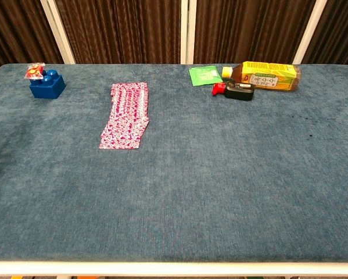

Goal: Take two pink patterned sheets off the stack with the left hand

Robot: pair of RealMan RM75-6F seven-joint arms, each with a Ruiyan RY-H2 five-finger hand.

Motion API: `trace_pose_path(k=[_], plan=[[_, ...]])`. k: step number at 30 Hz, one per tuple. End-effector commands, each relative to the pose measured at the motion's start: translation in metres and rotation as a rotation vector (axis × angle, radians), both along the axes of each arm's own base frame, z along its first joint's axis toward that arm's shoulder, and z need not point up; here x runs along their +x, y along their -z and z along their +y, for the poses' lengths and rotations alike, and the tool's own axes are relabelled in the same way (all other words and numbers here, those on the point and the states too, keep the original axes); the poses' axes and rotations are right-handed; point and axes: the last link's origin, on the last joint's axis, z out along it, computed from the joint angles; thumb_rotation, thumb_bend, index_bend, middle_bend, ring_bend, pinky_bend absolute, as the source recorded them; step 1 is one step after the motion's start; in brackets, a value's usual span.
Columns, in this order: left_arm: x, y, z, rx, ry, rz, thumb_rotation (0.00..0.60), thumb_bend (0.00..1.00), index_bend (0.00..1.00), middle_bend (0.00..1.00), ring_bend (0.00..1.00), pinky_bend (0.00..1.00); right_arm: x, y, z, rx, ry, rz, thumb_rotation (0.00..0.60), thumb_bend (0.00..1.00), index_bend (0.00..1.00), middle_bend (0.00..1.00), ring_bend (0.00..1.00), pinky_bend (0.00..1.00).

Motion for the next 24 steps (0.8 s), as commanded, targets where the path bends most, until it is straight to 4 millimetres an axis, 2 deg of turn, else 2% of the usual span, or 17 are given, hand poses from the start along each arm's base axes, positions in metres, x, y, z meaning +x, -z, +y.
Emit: trace_pose_path(k=[1, 9, 10, 11, 12, 13, 14, 15, 17, 18, 20, 24], plan=[[-0.001, 0.0, 0.0, -0.003, -0.003, 0.001, 0.573, 0.2, 0.11, 0.05, 0.0, 0.07, 0.0, 0.0, -0.001, -0.001, 0.0, 0.0, 0.6, 0.21, 0.0, 0.0, 0.0, 0.0], [0.0, 0.002, 0.001, -0.017, -0.002, -0.001, 0.58, 0.21, 0.11, 0.05, 0.0, 0.07, -0.001, -0.002, 0.0, -0.008, 0.005, 0.001, 0.6, 0.21, 0.0, 0.0, 0.0, 0.0], [0.0, 0.002, 0.001, -0.022, -0.006, 0.004, 0.59, 0.21, 0.11, 0.05, 0.01, 0.1, -0.001, -0.002, -0.001, -0.008, 0.005, 0.0, 0.6, 0.21, 0.0, 0.0, 0.0, 0.0], [0.0, 0.003, 0.001, -0.025, -0.009, 0.007, 0.598, 0.21, 0.11, 0.05, 0.06, 0.19, -0.001, -0.002, -0.001, -0.007, 0.005, 0.0, 0.6, 0.21, 0.0, 0.0, 0.0, 0.0], [0.001, 0.003, 0.002, -0.023, -0.008, 0.011, 0.6, 0.22, 0.1, 0.08, 0.16, 0.34, -0.001, -0.001, -0.001, -0.006, 0.006, 0.001, 0.6, 0.21, 0.0, 0.0, 0.0, 0.0], [0.002, 0.003, 0.003, -0.014, -0.005, 0.012, 0.6, 0.23, 0.1, 0.13, 0.26, 0.47, -0.001, -0.001, -0.001, -0.003, 0.006, 0.002, 0.6, 0.21, 0.0, 0.0, 0.0, 0.0], [0.004, 0.003, 0.003, -0.009, 0.0, 0.016, 0.6, 0.27, 0.1, 0.25, 0.44, 0.65, -0.001, -0.001, -0.001, 0.0, 0.006, 0.004, 0.6, 0.21, 0.0, 0.0, 0.0, 0.0], [0.004, 0.004, 0.002, -0.011, 0.0, 0.021, 0.6, 0.31, 0.1, 0.41, 0.61, 0.78, -0.001, 0.0, -0.001, 0.001, 0.006, 0.006, 0.6, 0.21, 0.0, 0.0, 0.0, 0.0], [0.004, 0.009, 0.001, -0.036, 0.007, 0.045, 0.6, 0.38, 0.1, 0.66, 0.8, 0.9, -0.002, 0.0, -0.001, 0.0, 0.006, 0.006, 0.6, 0.21, 0.0, 0.0, 0.0, 0.0], [0.005, 0.011, 0.001, -0.048, 0.011, 0.051, 0.6, 0.42, 0.1, 0.75, 0.84, 0.93, -0.002, 0.0, -0.001, 0.0, 0.007, 0.005, 0.6, 0.21, 0.0, 0.0, 0.0, 0.0], [0.008, 0.018, 0.001, -0.083, 0.027, 0.045, 0.6, 0.45, 0.1, 0.84, 0.88, 0.95, -0.003, 0.0, -0.001, 0.003, 0.011, 0.009, 0.6, 0.21, 0.0, 0.0, 0.0, 0.0], [0.015, 0.031, 0.0, -0.148, 0.065, 0.049, 0.6, 0.47, 0.1, 0.87, 0.89, 0.95, -0.004, -0.003, 0.0, -0.003, 0.011, 0.015, 0.6, 0.21, 0.0, 0.0, 0.0, 0.0]])
